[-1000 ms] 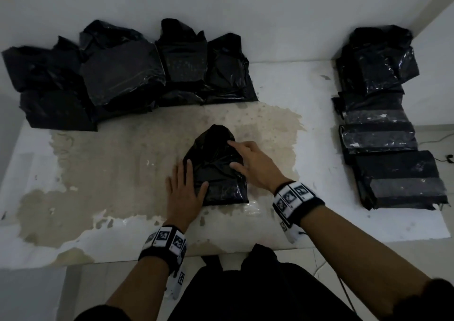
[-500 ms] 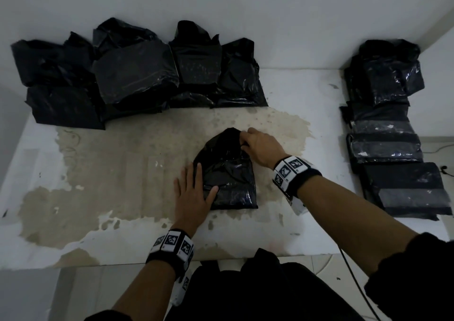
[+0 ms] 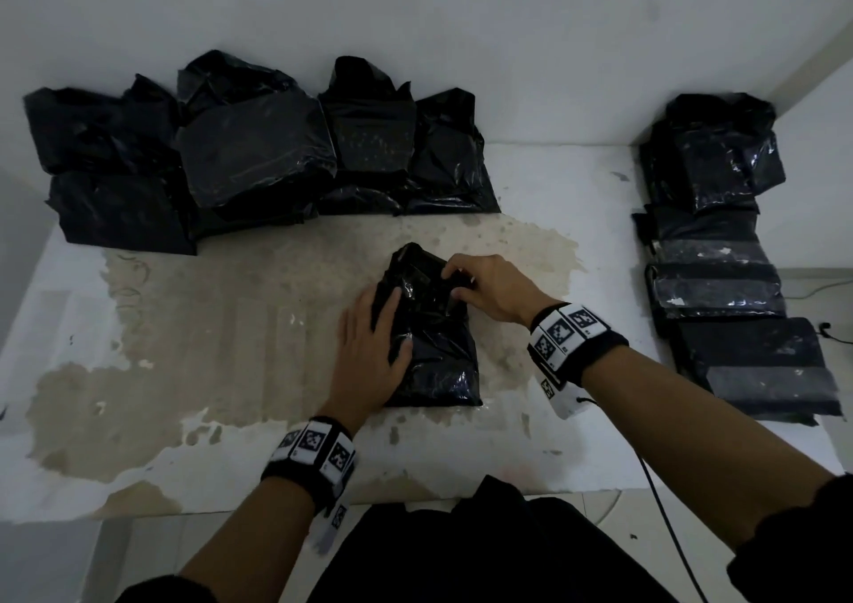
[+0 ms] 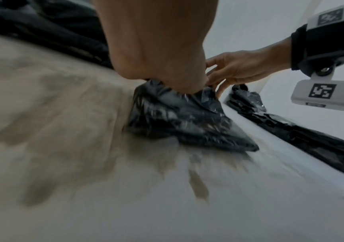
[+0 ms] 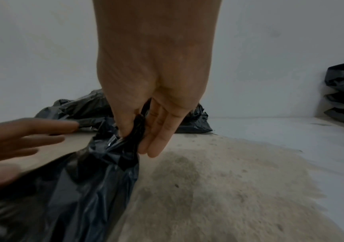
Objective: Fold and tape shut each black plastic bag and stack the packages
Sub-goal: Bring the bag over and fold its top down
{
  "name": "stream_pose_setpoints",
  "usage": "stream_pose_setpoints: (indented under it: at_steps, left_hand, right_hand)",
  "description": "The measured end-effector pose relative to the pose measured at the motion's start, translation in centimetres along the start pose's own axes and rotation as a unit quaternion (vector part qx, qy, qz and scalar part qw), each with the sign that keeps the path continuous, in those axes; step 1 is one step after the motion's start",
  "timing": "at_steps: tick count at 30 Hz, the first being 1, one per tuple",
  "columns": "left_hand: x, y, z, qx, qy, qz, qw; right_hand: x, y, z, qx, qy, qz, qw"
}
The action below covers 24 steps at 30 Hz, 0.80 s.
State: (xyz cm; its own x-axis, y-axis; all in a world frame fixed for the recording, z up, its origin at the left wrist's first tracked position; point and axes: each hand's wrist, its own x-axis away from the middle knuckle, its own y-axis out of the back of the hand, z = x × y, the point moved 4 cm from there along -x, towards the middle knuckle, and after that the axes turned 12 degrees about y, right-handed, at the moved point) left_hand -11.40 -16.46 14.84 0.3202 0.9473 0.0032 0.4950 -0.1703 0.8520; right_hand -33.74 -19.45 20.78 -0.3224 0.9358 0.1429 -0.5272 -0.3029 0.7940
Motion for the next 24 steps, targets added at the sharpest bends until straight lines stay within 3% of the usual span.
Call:
stream_pose_setpoints:
  at_steps: [3,7,10,15,19,24]
  left_hand:
    - [-4.4,1.3,-1.9,-0.068,-0.088,0.005,0.994]
    - [-9.1,1.9,-2.0,-0.179,-0.054,0.087,0.979]
    - [-10.1,2.9,-1.3,-0.213,-0.062,0.087,0.971]
    - [-9.6,5.4,-1.6,-0.125,-0.110,0.045,0.985]
    - [-8.6,7.4,-2.2,0.029,-0.124,0.099,0.987]
    - [-7.9,9.1,-1.9,0.036,-0.085,0.129,0.987]
  right_hand:
    - [-0.1,0.3,0.3,0.011,0.011,0.045,0.999]
    - [0.5,0.9,0.4,-0.013,-0.006,0.058,0.998]
    - [1.0,1.3,0.2,-0.023,-0.012,0.054,0.998]
    - [1.5,1.5,-0.5,-0.017,-0.034,0.053,0.998]
    - [1.6,1.8,-0.9,-0.040,-0.058,0.040,0.997]
    - [1.1,2.1,-0.7,0.011,-0.034,0.081,0.996]
